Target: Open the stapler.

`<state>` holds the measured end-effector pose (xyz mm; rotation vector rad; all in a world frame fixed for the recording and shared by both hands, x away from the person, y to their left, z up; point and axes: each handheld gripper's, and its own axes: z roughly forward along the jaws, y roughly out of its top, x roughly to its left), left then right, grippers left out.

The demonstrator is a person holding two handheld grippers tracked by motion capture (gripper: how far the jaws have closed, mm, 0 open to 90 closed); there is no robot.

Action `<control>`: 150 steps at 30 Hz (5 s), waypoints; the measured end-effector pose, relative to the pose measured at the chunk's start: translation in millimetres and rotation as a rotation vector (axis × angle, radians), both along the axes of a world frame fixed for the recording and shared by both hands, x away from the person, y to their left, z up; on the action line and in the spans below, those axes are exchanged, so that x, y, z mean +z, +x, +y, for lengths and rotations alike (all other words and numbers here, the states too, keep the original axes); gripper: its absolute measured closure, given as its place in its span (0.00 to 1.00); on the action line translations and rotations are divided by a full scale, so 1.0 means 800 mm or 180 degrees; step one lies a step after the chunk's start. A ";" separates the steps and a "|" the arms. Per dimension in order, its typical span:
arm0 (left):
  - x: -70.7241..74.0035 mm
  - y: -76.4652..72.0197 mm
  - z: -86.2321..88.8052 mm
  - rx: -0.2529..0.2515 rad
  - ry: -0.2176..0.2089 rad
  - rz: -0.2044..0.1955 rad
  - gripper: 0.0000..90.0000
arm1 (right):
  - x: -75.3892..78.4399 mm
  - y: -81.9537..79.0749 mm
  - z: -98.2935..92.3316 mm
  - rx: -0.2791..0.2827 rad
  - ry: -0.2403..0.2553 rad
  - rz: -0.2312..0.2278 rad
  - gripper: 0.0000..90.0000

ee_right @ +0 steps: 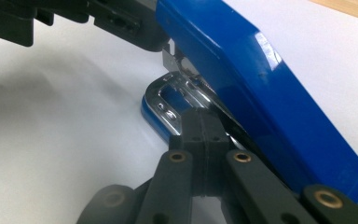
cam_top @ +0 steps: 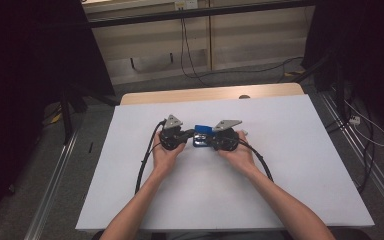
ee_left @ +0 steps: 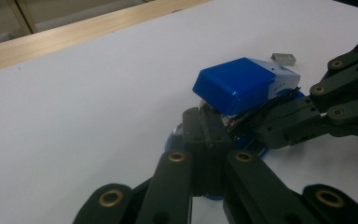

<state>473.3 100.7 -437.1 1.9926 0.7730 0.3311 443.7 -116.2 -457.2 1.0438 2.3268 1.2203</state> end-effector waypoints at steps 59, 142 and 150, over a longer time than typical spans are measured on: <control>0.015 0.000 -0.007 -0.0012 -0.0116 -0.0118 1.00 | 0.011 -0.004 0.030 -0.0284 0.0118 -0.0513 1.00; -0.013 0.002 -0.009 -0.0027 0.0022 -0.0055 1.00 | 0.029 -0.008 0.024 -0.0593 0.0245 -0.0710 1.00; -0.012 0.002 -0.010 -0.0039 0.0066 -0.0073 1.00 | 0.029 -0.009 0.023 -0.0597 0.0236 -0.0724 1.00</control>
